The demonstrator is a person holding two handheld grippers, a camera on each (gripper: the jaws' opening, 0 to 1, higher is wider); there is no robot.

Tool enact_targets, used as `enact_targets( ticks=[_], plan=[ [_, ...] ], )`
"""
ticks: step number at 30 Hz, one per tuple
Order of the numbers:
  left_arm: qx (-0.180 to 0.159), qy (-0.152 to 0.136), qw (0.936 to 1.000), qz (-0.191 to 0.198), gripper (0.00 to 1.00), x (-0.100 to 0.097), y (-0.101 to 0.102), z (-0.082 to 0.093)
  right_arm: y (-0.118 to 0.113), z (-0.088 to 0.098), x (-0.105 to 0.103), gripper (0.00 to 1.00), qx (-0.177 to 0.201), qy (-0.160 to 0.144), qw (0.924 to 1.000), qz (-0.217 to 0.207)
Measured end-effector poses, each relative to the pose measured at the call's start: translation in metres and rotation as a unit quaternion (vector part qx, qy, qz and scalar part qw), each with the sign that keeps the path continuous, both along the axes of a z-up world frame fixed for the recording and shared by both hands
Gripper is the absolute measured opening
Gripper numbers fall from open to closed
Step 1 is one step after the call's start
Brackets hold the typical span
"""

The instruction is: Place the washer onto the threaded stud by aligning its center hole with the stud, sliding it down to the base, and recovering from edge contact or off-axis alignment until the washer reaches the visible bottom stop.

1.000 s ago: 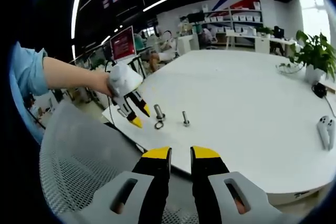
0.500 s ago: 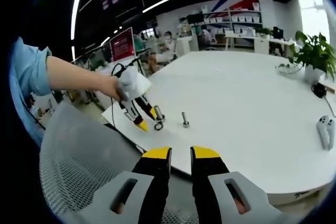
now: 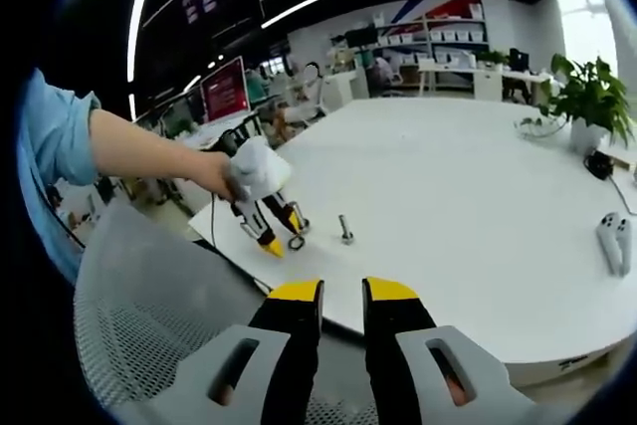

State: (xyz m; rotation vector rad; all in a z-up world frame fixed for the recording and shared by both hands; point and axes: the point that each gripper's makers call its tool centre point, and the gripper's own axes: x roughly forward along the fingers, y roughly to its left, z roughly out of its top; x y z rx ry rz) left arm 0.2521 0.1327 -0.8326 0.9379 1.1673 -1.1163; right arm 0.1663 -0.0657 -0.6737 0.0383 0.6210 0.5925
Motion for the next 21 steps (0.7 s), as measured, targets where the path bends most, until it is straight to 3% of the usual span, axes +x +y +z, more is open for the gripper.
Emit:
enact_targets(
  ticks=[3,21],
  plan=[
    [-0.001,-0.009,0.9999,-0.013,0.34,0.0008,-0.0016,-0.0017,-0.0008,-0.0012,0.0004,0.18,-0.002,0.005,1.0000,-0.003],
    [0.008,-0.001,0.9999,-0.007,0.33,0.0009,-0.0004,-0.0077,0.0007,-0.0014,-0.0004,0.18,-0.001,0.005,1.0000,0.005]
  ],
)
